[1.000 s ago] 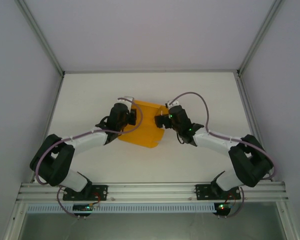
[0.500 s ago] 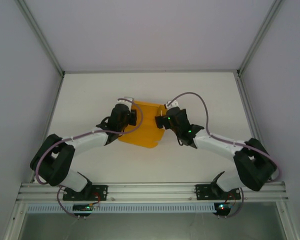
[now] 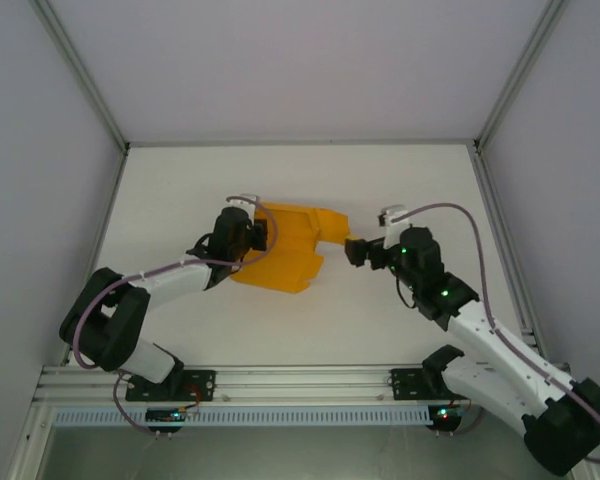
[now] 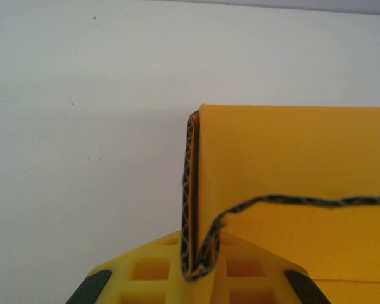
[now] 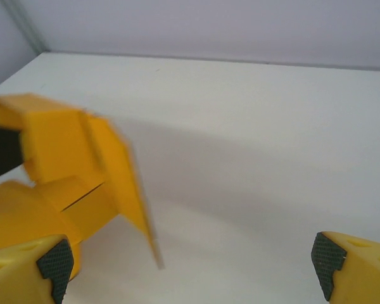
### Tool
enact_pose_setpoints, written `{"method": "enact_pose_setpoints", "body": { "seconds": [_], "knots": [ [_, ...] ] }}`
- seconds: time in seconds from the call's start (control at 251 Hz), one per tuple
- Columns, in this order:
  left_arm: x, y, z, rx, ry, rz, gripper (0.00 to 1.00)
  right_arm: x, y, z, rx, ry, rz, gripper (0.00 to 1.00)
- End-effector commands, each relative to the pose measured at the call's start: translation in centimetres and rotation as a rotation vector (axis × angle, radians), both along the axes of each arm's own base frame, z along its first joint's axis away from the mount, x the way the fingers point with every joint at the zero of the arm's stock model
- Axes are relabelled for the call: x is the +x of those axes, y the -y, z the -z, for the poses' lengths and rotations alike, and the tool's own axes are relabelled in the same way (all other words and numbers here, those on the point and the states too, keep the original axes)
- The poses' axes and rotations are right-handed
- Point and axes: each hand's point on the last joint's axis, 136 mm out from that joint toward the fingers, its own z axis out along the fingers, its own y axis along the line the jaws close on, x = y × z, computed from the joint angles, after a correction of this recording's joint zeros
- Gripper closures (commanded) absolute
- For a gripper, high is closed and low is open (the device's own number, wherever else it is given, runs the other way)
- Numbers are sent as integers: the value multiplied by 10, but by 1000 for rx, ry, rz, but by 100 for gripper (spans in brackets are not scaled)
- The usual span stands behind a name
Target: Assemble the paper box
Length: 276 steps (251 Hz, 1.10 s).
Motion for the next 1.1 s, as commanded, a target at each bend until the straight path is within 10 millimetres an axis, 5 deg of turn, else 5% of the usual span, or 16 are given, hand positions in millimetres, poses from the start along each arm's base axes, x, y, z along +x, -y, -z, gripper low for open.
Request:
{"method": "enact_pose_setpoints", "body": {
  "seconds": [0.0, 0.064, 0.239, 0.487, 0.762, 1.098],
  "knots": [
    [-2, 5, -23, -56, 52, 39, 100, 6, 19, 12, 65, -85, 21, 1],
    [-2, 2, -24, -63, 48, 31, 100, 13, 27, 15, 91, -118, 19, 2],
    [-2, 0, -26, -63, 45, 28, 100, 28, 12, 30, 73, -187, -111, 5],
    [-2, -3, -24, -52, 37, 17, 100, 34, -36, 45, 51, -249, -321, 13],
    [-1, -9, -18, -26, 24, -12, 100, 18, -81, 48, 41, -283, -543, 38],
    [-2, -12, -14, -10, 7, -26, 100, 18, -128, 52, 43, -312, -674, 46]
  ]
}}
